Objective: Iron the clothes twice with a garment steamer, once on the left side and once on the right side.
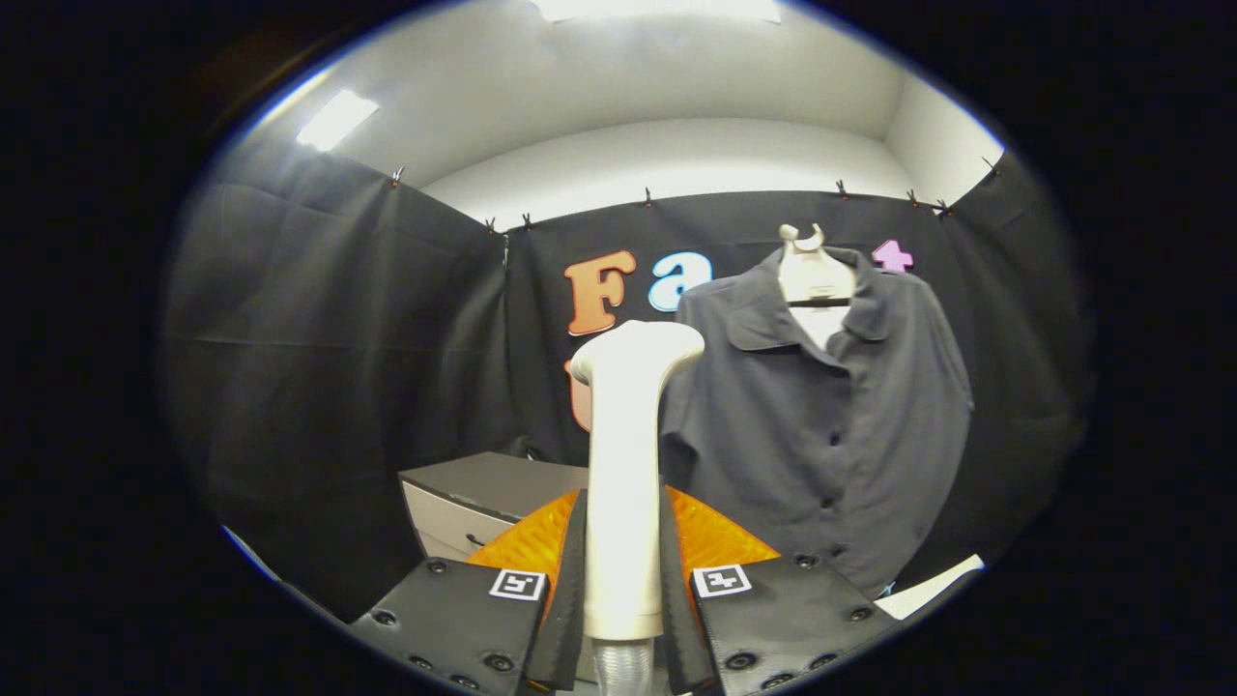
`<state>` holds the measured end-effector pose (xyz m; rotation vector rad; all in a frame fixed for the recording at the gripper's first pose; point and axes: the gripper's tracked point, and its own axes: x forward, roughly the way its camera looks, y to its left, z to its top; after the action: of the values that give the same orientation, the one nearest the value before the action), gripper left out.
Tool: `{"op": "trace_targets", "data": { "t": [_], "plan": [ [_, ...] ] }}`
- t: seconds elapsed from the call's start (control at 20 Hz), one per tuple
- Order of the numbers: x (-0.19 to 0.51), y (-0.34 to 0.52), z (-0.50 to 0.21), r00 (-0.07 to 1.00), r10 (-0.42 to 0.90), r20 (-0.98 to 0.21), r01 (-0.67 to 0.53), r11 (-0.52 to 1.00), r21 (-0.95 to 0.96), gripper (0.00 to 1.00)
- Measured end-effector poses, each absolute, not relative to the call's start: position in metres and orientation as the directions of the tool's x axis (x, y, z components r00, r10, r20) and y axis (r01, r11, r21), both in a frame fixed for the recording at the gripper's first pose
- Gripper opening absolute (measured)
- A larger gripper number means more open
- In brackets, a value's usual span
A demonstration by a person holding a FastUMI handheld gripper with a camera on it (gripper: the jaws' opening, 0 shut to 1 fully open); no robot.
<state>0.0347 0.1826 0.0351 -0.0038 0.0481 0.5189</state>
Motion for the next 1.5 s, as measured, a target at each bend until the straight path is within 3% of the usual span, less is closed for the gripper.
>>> {"op": "trace_targets", "data": {
  "t": [0.4, 0.8, 1.5],
  "plan": [
    [0.014, 0.054, 0.034, 0.91, 0.414, -0.029, -0.413, 0.91, 0.028, 0.42],
    [0.024, 0.01, 0.005, 0.934, 0.354, -0.057, -0.351, 0.934, 0.062, 0.42],
    [0.103, 0.095, 0.002, 0.929, 0.365, -0.062, -0.36, 0.93, 0.076, 0.42]
  ]
}}
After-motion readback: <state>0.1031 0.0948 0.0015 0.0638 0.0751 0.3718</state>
